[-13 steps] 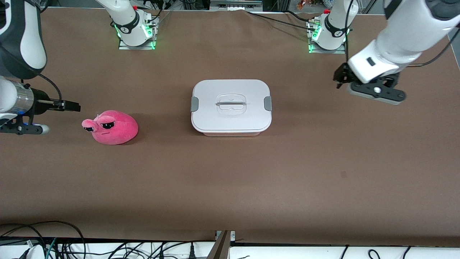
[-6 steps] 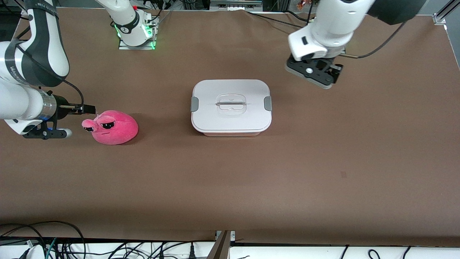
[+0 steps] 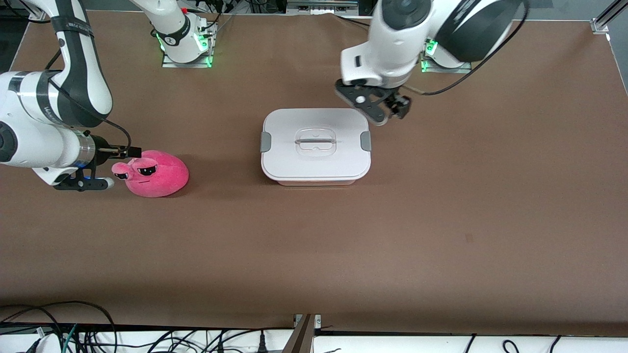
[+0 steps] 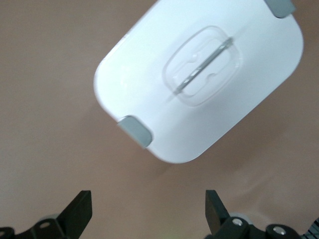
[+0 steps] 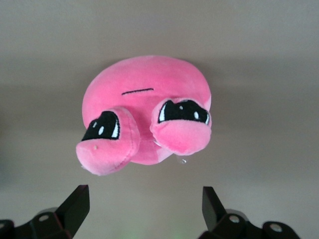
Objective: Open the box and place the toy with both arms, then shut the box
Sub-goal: 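Grasp the pink plush with the right gripper while the left gripper grasps the lid handle, then lift the white lid off the box with the left gripper, then carry the pink plush over the open pink box with the right gripper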
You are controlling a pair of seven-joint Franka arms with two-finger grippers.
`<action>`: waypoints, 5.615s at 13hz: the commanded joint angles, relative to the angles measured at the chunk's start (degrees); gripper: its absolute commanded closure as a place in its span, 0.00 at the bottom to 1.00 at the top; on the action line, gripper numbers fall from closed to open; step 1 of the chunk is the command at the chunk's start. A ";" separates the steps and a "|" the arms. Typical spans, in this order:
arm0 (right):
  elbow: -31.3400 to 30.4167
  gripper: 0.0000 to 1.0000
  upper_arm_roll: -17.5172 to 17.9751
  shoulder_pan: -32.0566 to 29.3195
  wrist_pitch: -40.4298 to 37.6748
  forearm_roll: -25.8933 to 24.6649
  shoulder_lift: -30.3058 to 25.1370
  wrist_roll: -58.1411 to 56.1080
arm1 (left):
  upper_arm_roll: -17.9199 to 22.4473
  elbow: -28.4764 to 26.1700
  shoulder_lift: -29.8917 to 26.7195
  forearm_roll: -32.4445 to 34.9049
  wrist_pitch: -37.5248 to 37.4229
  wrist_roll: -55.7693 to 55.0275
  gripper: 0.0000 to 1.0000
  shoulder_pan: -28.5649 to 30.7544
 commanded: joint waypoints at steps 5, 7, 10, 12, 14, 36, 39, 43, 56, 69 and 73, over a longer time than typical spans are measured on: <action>-7.54 0.00 0.09 -0.15 5.80 0.04 -2.07 -0.32 | 0.11 3.79 15.20 4.11 16.73 19.33 0.00 -6.13; -9.13 0.00 0.00 -0.15 8.18 0.04 -1.89 -1.55 | 0.19 3.87 16.44 5.72 17.54 22.61 0.00 -6.22; -9.22 0.00 0.00 -0.15 9.42 0.04 -1.54 -2.96 | 0.19 3.96 19.15 5.90 17.54 27.35 0.00 -7.19; -9.40 0.00 0.00 -0.15 10.56 0.04 -1.45 -3.22 | 0.19 3.96 19.87 5.64 17.90 29.21 0.00 -7.19; -10.71 0.00 0.00 -0.15 13.19 0.04 -1.45 -3.75 | 0.19 4.05 20.13 5.64 17.98 29.04 0.12 -7.80; -13.09 1.00 -0.18 -0.15 18.83 0.13 -1.89 -6.74 | -0.34 4.23 14.16 5.02 9.56 30.08 1.00 -4.03; -12.65 1.00 -0.18 -0.15 17.60 0.04 -3.11 -6.65 | -0.16 4.23 12.31 5.11 4.91 39.89 1.00 0.17; -12.21 1.00 0.00 -0.07 14.35 0.13 -5.23 -5.96 | 0.02 4.05 11.69 5.37 -2.65 57.20 1.00 10.18; -0.88 1.00 15.20 5.54 8.37 -0.31 -6.81 9.87 | 0.63 2.47 14.94 15.22 -2.67 77.09 1.00 33.24; 4.23 1.00 22.68 19.87 -5.78 -11.47 -5.23 -6.74 | 0.63 2.38 16.26 15.04 -2.32 78.43 1.00 34.82; 4.58 1.00 22.68 23.13 -4.99 -13.58 -2.60 -4.29 | 0.63 2.56 16.35 15.04 -2.32 78.43 1.00 35.00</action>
